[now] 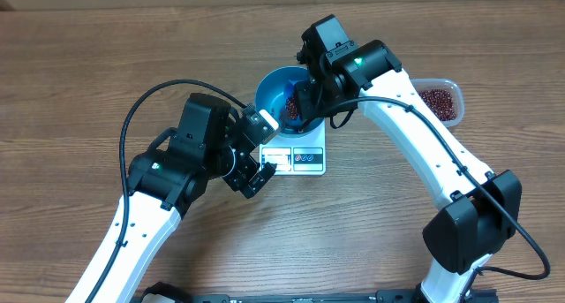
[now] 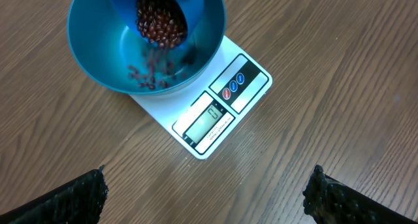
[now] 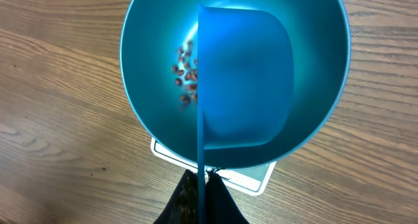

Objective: Scoop item into bowl and weigh 150g on scale
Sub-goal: 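Tip the blue scoop to pour red beans into the teal bowl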

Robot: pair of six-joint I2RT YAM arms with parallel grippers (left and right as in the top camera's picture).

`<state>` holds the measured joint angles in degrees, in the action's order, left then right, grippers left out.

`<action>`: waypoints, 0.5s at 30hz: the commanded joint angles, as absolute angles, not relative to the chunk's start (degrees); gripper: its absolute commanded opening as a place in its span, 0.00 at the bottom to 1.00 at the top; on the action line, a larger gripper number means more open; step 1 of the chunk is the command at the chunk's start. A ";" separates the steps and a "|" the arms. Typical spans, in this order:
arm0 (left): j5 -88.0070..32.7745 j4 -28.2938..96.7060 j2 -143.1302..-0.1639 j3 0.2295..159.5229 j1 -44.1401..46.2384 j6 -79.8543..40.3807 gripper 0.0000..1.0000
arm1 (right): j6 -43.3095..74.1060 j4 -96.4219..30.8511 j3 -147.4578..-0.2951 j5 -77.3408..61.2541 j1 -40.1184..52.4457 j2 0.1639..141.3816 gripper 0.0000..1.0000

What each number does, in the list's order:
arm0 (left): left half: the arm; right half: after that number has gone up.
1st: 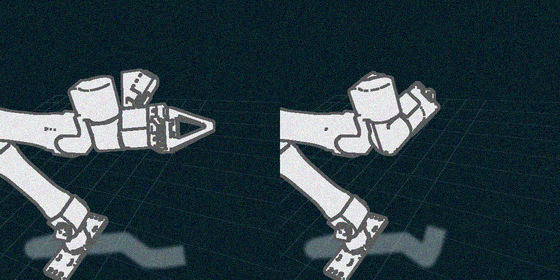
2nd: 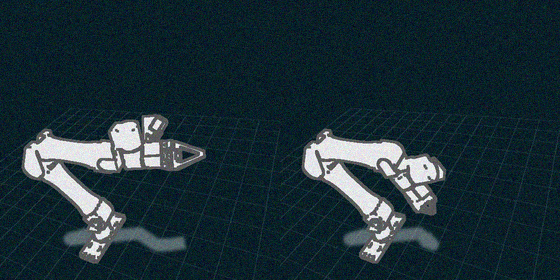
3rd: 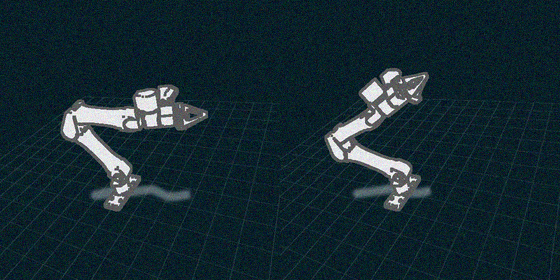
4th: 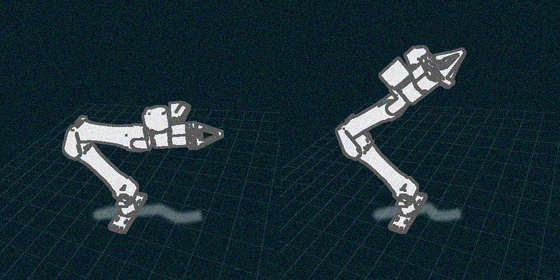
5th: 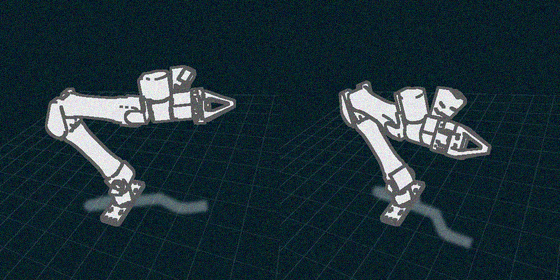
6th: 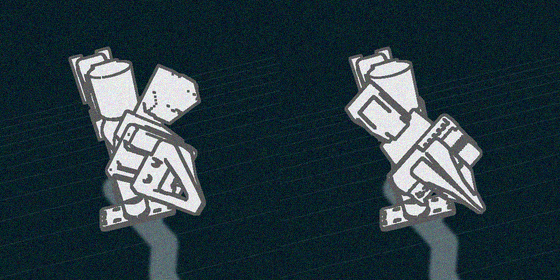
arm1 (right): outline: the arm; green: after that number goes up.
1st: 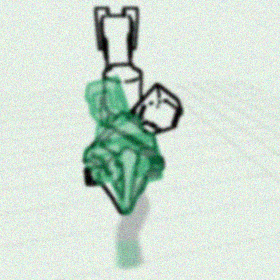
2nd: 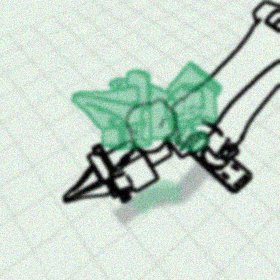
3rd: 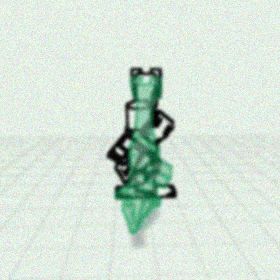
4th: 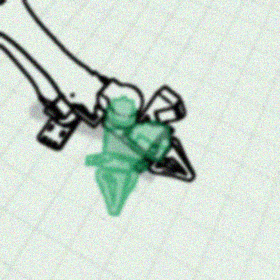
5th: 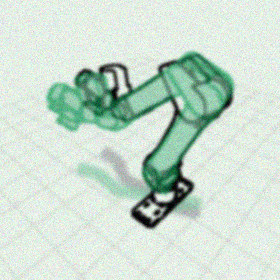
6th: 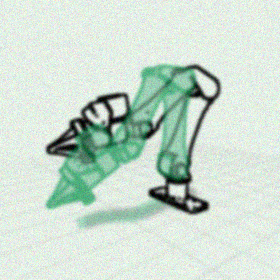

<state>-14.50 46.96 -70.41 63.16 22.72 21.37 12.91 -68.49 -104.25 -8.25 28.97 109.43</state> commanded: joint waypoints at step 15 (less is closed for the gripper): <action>-14.41 46.92 -70.39 63.48 22.41 20.99 1.00 | 13.61 -66.22 -106.19 -4.73 29.21 107.39 0.04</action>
<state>-14.50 46.96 -70.41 63.13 22.72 21.37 13.52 -66.78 -104.25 -6.59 28.97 109.43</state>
